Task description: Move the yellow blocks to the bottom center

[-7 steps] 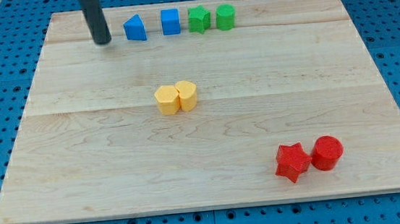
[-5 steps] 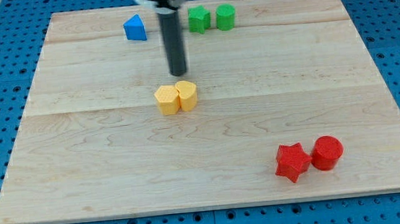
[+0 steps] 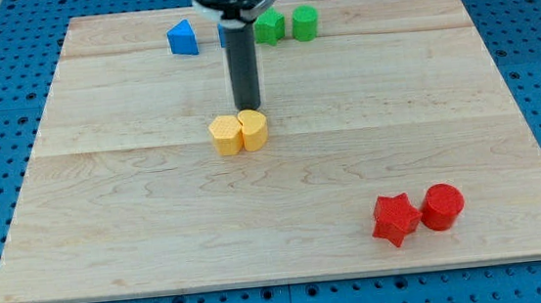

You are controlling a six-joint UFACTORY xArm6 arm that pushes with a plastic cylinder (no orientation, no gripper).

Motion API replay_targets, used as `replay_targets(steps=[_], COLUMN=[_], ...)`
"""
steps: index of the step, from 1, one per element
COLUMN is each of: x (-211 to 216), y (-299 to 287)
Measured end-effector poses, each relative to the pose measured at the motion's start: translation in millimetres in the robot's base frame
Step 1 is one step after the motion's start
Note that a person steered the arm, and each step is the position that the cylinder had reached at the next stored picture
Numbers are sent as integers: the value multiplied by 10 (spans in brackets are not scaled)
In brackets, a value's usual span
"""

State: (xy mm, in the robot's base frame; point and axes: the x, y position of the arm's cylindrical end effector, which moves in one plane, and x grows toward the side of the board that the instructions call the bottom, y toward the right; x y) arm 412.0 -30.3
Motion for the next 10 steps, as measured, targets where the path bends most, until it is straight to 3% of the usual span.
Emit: replay_targets(steps=[2,4,6,7,8,9,10], x=[1022,888,1377,1095,443,129,312], y=[66,274,778,662,622,149,-329])
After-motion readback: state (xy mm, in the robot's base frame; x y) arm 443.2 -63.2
